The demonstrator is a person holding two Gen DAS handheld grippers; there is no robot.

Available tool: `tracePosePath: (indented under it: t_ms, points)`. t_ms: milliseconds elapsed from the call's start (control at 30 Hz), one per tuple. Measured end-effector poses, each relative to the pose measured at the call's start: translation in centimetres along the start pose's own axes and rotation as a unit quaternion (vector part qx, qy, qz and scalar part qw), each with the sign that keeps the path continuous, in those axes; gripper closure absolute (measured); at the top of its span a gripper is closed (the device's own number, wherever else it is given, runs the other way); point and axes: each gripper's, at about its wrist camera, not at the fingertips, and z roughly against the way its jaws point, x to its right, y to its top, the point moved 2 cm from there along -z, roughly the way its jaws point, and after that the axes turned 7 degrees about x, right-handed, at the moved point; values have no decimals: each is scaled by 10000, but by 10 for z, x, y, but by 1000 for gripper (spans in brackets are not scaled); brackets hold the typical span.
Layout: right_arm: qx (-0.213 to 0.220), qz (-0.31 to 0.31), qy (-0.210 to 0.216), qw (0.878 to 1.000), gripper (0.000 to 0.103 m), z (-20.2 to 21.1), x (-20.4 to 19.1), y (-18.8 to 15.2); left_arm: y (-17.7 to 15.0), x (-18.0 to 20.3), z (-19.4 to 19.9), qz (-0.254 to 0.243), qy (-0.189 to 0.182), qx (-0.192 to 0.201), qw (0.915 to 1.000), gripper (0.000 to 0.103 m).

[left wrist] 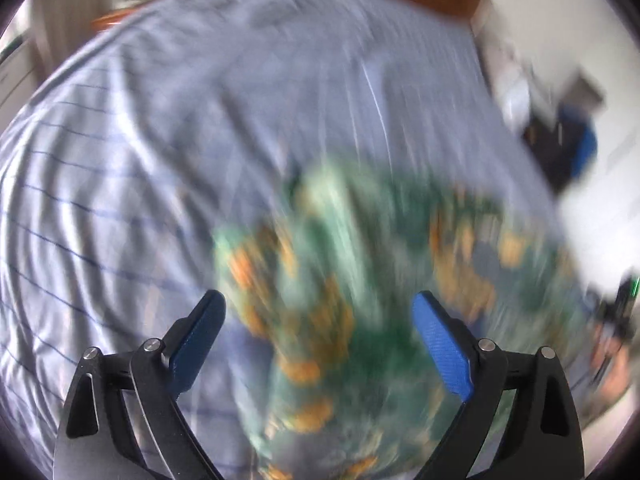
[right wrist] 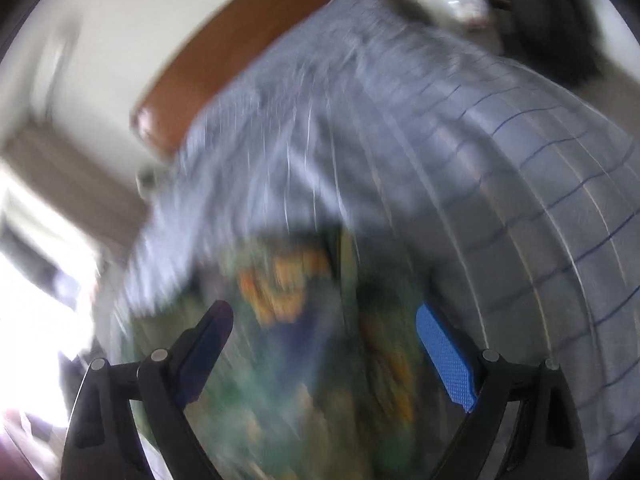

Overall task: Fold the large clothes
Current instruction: 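Lift the hem with both tools, fold it over toward the collar, open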

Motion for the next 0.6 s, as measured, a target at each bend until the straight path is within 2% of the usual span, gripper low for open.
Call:
tracePosePath:
  t_ms: [33, 67, 100, 133, 167, 200, 233, 267, 333, 367, 400, 467, 500, 533, 567, 600]
  points:
    - [-258, 184, -82, 9995, 13, -5, -3, -12, -12, 8, -12, -178, 136, -167, 9996, 18]
    - [-596, 345, -201, 9974, 33, -16, -6, -28, -27, 17, -23, -338, 374, -263, 9984, 35]
    - [-819, 485, -313, 9950, 44, -25, -8, -39, -32, 21, -25, -355, 467, -292, 9979, 69]
    - [-863, 654, -532, 9927, 56, -28, -12, -47, -35, 23, -23, -245, 620, -250, 9975, 77]
    - [-765, 763, -699, 9917, 63, -26, -18, -50, -33, 20, -17, -70, 640, -101, 9979, 81]
    - [-591, 834, -827, 9913, 79, -20, -25, -46, -30, 12, -8, 246, 533, 22, 9983, 87]
    - [-415, 827, -773, 9927, 90, -11, -32, -39, -27, 3, -3, 503, 512, 101, 9974, 88]
    - [-275, 817, -725, 9936, 90, -3, -37, -34, -27, -7, -1, 712, 520, 156, 9960, 88]
    - [-80, 956, -732, 9927, 90, 4, -47, -26, -30, -14, -11, 823, 560, 74, 9950, 88]
    - [-110, 1049, -816, 9911, 90, -2, -48, -27, -36, -14, -21, 749, 689, -22, 9948, 87]
    - [-206, 1068, -952, 9895, 90, -13, -46, -32, -42, -10, -30, 605, 848, -81, 9945, 82]
    - [-500, 1044, -1220, 9858, 85, -37, -36, -51, -47, -1, -33, 356, 1093, 42, 9934, 77]
    - [-524, 994, -1274, 9855, 84, -45, -31, -58, -48, 5, -29, 243, 1245, 183, 9918, 70]
    - [-422, 921, -1276, 9866, 79, -48, -29, -62, -49, 9, -22, 178, 1371, 253, 9901, 55]
    - [-222, 849, -1190, 9890, 76, -42, -28, -64, -48, 6, -20, 146, 1418, 282, 9894, 45]
    - [-69, 781, -1112, 9907, 66, -35, -28, -63, -49, 7, -7, 108, 1427, 379, 9890, 28]
